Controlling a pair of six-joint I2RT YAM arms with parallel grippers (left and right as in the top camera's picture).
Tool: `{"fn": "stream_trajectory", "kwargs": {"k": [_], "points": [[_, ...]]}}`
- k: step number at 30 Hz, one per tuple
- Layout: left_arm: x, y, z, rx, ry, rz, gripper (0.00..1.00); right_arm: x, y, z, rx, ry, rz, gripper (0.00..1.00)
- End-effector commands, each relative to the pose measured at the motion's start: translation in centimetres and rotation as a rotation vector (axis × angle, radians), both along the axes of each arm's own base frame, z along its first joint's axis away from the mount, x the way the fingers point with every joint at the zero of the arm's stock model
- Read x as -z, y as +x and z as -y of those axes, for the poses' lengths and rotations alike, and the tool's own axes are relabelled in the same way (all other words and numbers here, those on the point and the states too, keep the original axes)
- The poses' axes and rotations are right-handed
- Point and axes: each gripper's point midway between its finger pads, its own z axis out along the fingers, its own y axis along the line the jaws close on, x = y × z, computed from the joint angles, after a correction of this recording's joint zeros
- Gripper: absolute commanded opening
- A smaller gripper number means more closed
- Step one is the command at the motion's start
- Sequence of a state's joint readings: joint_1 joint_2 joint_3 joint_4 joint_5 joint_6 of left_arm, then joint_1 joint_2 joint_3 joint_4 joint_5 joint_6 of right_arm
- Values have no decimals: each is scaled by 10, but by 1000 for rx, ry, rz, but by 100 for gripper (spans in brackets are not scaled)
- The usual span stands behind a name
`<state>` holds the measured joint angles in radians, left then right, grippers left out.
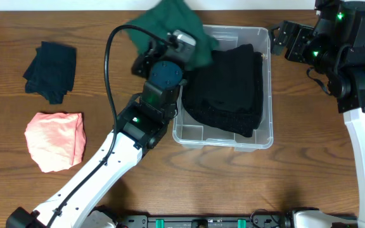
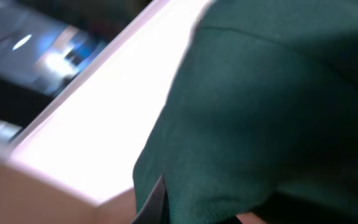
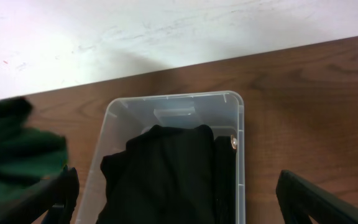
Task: Pack container
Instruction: 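Carry the green cloth right and lower it into the bin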
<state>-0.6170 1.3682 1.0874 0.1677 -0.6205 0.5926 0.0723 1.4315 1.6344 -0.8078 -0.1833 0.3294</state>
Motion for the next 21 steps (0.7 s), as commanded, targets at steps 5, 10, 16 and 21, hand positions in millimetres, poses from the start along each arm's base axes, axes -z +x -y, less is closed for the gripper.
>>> {"fn": "stream_trajectory", "kwargs": {"k": [5, 10, 16, 21], "points": [[39, 24, 68, 297, -7, -67, 6, -2, -1, 3, 13, 5, 4, 99], [62, 45, 83, 298, -21, -44, 6, -2, -1, 3, 13, 5, 4, 99], [57, 60, 93, 301, -71, 58, 6, -2, -1, 3, 13, 5, 4, 99], [63, 64, 95, 299, -78, 62, 6, -2, -1, 3, 13, 5, 4, 99]]}}
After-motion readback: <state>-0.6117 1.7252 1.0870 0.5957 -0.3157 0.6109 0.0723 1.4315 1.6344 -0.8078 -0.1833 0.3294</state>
